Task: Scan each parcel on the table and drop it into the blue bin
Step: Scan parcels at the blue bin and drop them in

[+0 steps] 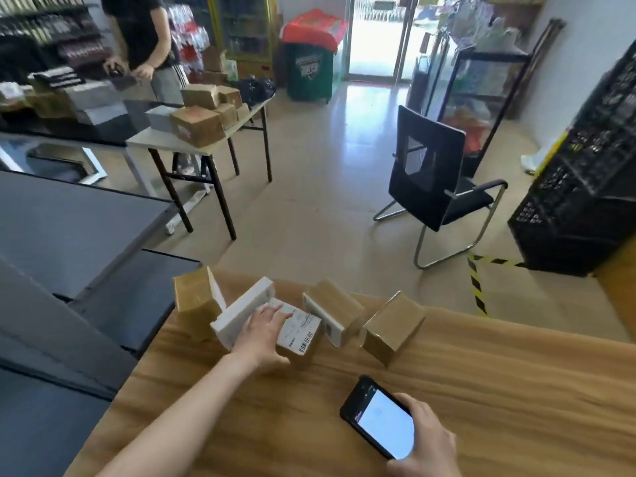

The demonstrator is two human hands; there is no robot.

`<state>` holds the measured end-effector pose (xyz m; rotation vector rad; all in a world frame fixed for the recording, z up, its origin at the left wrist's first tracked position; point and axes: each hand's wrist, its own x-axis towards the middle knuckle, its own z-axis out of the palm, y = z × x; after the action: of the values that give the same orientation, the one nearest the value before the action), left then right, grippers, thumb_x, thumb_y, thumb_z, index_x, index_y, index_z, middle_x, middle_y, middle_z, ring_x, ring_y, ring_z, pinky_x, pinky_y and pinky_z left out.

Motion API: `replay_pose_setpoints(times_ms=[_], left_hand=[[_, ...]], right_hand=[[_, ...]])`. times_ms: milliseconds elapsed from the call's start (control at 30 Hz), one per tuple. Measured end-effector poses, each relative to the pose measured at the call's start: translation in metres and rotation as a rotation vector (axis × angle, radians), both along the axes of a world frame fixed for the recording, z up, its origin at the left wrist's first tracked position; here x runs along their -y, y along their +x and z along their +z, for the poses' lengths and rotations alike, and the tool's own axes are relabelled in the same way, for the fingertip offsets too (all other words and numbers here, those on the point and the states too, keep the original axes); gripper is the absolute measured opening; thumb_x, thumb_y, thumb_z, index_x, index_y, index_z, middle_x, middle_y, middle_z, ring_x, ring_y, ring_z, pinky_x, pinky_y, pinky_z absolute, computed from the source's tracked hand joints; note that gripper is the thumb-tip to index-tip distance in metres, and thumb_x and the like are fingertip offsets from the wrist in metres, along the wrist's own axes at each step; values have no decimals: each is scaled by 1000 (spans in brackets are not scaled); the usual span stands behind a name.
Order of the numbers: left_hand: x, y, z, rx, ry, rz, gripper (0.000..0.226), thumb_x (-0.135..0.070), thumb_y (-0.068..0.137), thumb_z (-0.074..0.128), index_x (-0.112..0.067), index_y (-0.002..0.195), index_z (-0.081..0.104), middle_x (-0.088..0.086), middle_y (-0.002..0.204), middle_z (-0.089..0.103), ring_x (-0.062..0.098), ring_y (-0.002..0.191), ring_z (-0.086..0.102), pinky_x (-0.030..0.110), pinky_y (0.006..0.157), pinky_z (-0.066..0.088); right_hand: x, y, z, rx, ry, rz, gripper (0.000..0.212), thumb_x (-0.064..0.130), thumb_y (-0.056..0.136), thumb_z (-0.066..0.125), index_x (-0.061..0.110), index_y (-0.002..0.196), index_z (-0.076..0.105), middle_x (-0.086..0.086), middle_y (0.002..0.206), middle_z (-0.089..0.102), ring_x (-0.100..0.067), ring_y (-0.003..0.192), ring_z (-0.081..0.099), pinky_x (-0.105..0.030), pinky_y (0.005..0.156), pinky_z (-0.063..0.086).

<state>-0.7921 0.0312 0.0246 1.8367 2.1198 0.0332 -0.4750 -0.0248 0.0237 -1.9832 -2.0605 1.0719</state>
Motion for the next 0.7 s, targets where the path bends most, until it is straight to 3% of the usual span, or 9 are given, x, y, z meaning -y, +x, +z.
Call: replay_pose_setpoints(times_ms=[167,300,433,700], left_hand=[[-47,-31,-15,-91,-124,-192,104,-37,67,83,-33,149,20,-5,161,4,21,149,-4,46,121,10],[-53,-42,-25,-104,-109,-293,100,-28,69,81,-34,147,20,-3,155,20,22,146,11,40,120,18],[-28,-49,-33,-33,-48,-316,99,-35,64,79,-40,144,20,-4,148,25,20,139,23,36,117,27],[11,-62,-34,22,78,-452,93,-45,66,78,-42,142,25,-7,145,24,16,134,25,34,114,27]], right_hand=[[4,-18,-5,13,-5,-52,101,46,43,68,49,134,25,29,116,33,5,110,33,-28,91,26],[5,-35,-5,37,14,-62,97,41,47,71,47,134,27,27,118,35,3,118,36,-27,91,24],[8,-48,-3,68,28,-27,94,39,51,71,47,134,28,27,120,35,3,120,36,-27,95,24],[16,-51,9,231,100,77,89,35,55,70,44,135,32,24,124,37,1,118,38,-26,90,21]])
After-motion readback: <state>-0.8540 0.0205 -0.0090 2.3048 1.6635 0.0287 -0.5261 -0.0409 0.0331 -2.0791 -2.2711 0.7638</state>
